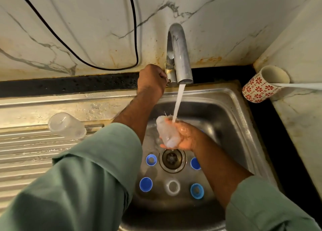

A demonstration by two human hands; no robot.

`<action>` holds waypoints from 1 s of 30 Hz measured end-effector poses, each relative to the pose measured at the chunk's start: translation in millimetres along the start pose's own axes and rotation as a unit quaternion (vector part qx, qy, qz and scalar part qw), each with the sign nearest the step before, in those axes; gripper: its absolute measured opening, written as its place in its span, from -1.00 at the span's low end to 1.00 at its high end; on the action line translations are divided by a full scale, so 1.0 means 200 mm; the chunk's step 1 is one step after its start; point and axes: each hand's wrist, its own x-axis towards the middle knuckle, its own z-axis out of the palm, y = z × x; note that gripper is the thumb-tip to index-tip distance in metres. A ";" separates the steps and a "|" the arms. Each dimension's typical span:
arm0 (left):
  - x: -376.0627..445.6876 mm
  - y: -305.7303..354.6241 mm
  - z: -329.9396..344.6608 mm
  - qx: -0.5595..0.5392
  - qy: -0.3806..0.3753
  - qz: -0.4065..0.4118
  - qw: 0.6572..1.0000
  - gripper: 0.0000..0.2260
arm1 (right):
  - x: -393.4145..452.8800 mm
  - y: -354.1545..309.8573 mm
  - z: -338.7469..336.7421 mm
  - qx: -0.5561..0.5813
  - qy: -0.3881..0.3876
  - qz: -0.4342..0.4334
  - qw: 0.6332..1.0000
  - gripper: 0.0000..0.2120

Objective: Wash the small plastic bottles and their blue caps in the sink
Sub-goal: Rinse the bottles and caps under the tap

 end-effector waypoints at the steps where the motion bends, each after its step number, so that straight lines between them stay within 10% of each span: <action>1: 0.00 0.01 0.00 0.002 0.001 -0.004 1.000 -0.64 | -0.02 0.02 0.00 -0.001 0.008 -0.014 1.000 -0.86; 7: 0.00 0.01 -0.01 0.025 0.002 0.001 1.000 -0.69 | 0.09 0.14 -0.03 -0.409 0.170 -0.209 0.872 -0.63; 11: 0.00 0.01 -0.01 0.033 0.003 0.005 0.999 -0.66 | 0.03 0.11 -0.04 -0.272 0.112 -0.124 0.948 -0.78; 16: 0.00 0.00 -0.02 0.045 -0.001 0.014 0.999 -0.66 | 0.03 0.18 -0.07 -0.439 0.162 -0.299 0.831 -0.53; 30: 0.03 -0.01 -0.01 0.041 -0.011 0.020 0.999 -0.87 | 0.07 0.21 -0.07 -0.321 0.190 -0.341 0.863 -0.62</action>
